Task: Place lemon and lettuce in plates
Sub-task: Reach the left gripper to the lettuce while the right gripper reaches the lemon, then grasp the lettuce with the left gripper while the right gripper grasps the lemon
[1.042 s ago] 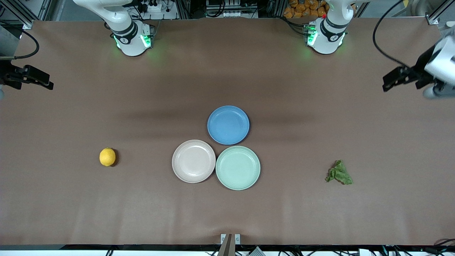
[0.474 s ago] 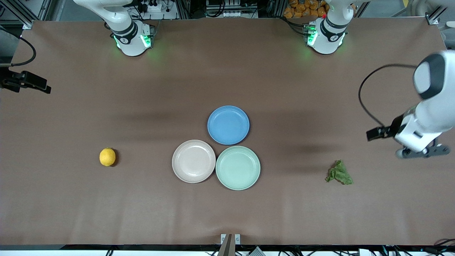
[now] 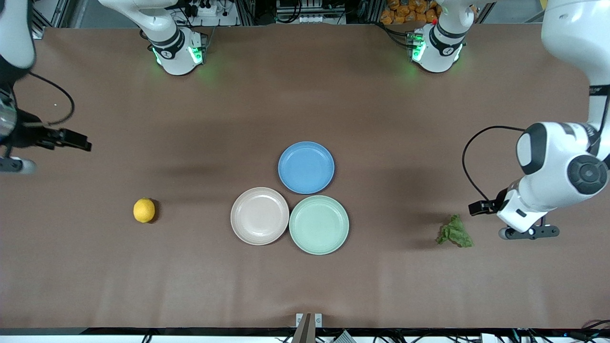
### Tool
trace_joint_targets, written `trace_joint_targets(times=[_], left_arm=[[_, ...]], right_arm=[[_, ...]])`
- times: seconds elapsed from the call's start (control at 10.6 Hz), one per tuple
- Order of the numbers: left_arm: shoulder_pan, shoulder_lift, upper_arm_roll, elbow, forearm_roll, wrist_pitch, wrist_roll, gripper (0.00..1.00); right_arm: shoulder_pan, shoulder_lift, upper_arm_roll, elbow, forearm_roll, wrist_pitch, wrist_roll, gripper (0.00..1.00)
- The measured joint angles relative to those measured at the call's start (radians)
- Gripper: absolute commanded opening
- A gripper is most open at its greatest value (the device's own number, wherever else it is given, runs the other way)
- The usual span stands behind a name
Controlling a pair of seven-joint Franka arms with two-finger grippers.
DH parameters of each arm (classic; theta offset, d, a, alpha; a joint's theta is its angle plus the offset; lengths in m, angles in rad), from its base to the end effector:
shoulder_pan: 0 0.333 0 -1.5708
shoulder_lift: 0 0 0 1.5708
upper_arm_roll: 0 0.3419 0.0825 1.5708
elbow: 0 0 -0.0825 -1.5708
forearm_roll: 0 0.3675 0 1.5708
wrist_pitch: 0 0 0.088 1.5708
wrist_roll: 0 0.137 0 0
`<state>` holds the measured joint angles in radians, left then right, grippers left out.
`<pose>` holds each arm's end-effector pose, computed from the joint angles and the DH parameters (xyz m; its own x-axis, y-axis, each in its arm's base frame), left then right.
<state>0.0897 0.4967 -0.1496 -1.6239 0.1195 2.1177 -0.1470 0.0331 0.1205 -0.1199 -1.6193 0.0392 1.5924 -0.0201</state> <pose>0.6795 -0.0197 0.3383 0.9991 0.0429 0.0076 0.0431 -0.9986 -0.0304 0.5645 -0.0404 0.5341 0.9870 -0.0678 -0.1455 -0.0725 -0.9970 -0.0272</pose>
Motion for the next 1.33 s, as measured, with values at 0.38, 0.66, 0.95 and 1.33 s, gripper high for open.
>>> trace_joint_targets(times=[0.38,0.66,0.95,1.33], left_arm=[[-0.018,0.119,-0.001,0.004,0.010,0.103,-0.049,1.00],[-0.033,0.188,-0.002,0.013,0.010,0.167,-0.070,1.00],[-0.033,0.222,-0.001,0.020,0.040,0.214,-0.070,1.00],[-0.032,0.256,-0.001,0.023,0.048,0.277,-0.070,0.88]], right_arm=[[0.001,0.112,0.005,-0.006,0.009,0.090,0.000,1.00],[0.001,0.172,0.005,-0.015,0.013,0.163,0.000,1.00],[0.001,0.200,0.006,-0.108,0.016,0.335,0.000,1.00],[0.005,0.260,0.013,-0.206,0.045,0.539,0.002,1.00]])
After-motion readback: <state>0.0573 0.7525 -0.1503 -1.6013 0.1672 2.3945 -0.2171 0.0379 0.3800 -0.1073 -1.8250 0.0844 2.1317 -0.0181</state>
